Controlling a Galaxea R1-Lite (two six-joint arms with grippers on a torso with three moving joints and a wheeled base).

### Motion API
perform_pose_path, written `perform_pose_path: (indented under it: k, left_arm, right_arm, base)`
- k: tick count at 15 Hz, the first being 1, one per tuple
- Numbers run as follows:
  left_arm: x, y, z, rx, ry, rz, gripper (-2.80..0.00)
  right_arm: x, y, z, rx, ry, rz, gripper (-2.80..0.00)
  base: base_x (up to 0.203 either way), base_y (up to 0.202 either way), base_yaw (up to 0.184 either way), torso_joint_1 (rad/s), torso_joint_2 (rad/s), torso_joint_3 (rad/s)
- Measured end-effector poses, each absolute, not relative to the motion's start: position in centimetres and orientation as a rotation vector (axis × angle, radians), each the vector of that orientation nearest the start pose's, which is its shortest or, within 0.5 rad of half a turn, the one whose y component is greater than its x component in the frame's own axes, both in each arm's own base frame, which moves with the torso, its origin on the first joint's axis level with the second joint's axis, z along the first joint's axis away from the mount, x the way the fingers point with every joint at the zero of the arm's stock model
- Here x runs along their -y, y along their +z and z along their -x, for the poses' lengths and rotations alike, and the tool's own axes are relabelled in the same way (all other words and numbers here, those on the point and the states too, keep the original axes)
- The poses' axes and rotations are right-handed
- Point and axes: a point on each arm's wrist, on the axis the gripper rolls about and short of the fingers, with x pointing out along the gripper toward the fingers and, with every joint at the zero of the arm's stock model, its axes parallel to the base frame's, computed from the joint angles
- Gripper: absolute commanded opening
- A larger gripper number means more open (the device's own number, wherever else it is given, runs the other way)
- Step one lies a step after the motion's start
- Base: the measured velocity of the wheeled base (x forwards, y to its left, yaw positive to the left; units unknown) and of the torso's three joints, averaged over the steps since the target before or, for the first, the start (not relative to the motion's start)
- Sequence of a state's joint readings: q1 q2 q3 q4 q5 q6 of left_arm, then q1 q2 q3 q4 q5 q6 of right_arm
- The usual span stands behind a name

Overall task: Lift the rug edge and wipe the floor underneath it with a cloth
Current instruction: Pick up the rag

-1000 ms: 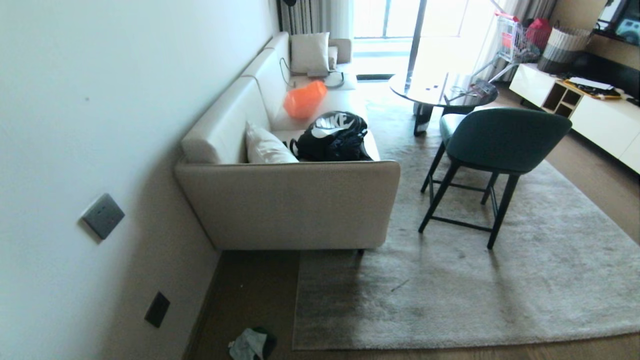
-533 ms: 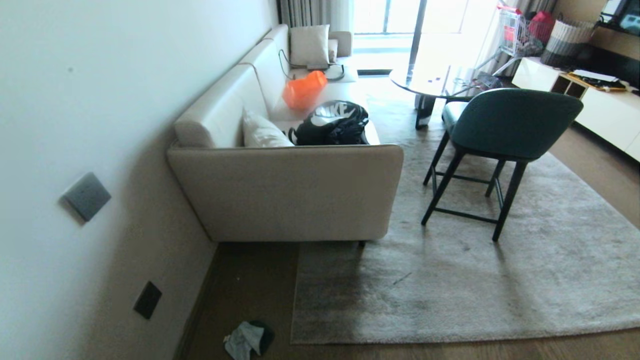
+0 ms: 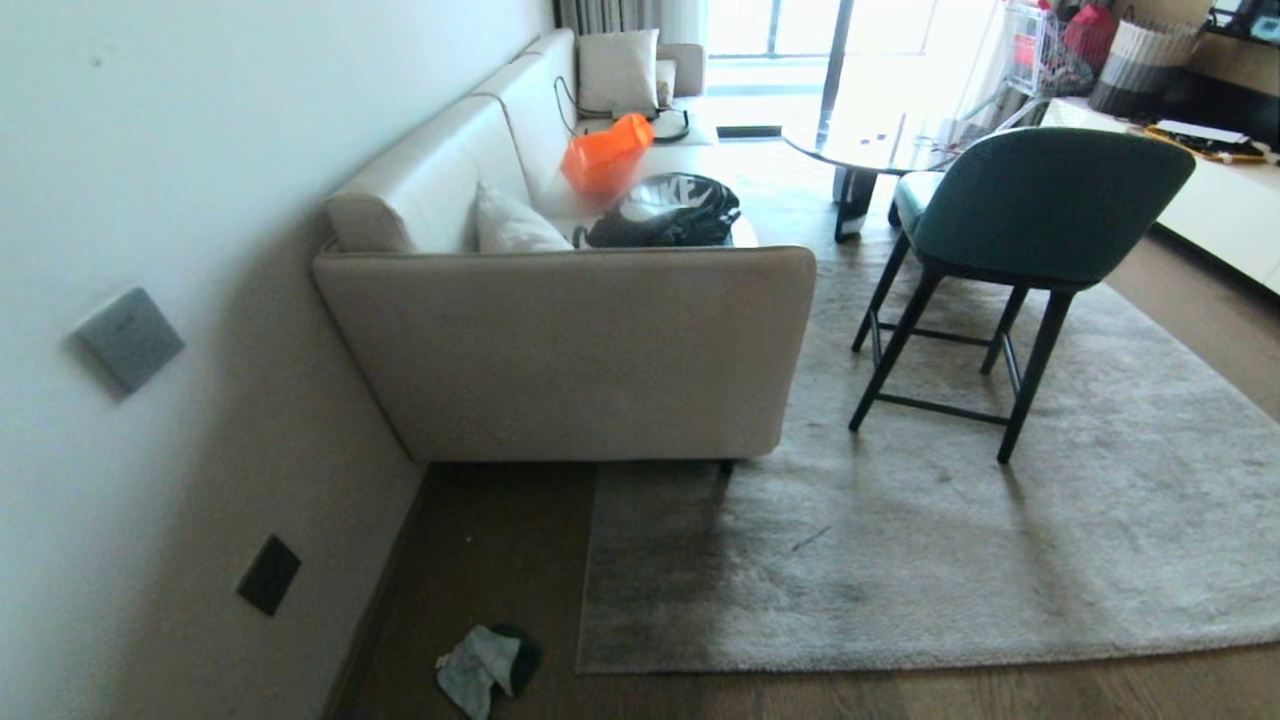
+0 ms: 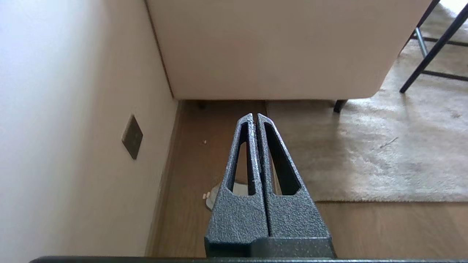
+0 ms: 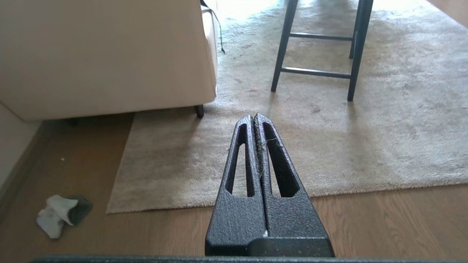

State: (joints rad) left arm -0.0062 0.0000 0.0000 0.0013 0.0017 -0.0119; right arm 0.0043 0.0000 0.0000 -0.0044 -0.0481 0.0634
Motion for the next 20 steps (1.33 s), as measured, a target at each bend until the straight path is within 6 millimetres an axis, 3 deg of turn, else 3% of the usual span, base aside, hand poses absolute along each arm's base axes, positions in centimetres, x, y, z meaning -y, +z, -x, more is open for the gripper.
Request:
perform_pose_path:
  k: [6,20]
  left_arm:
    - [-0.02,7.50,2.28,-0.005,-0.005,0.012,-2.80]
    - [-0.02,7.53,2.28,-0.002,-0.005,0.012,-2.80]
  right_arm:
    - [0.12,7.57,2.28,0.003,-0.045,-0.064,-2.80]
    - [0.12,7.59,2.28,0.005,-0.046,-0.064,-2.80]
  base:
    - [0.000,0.000,0.000,0.002,0.38,0.400]
    - [0.000,0.000,0.000,0.007,0.03,0.030]
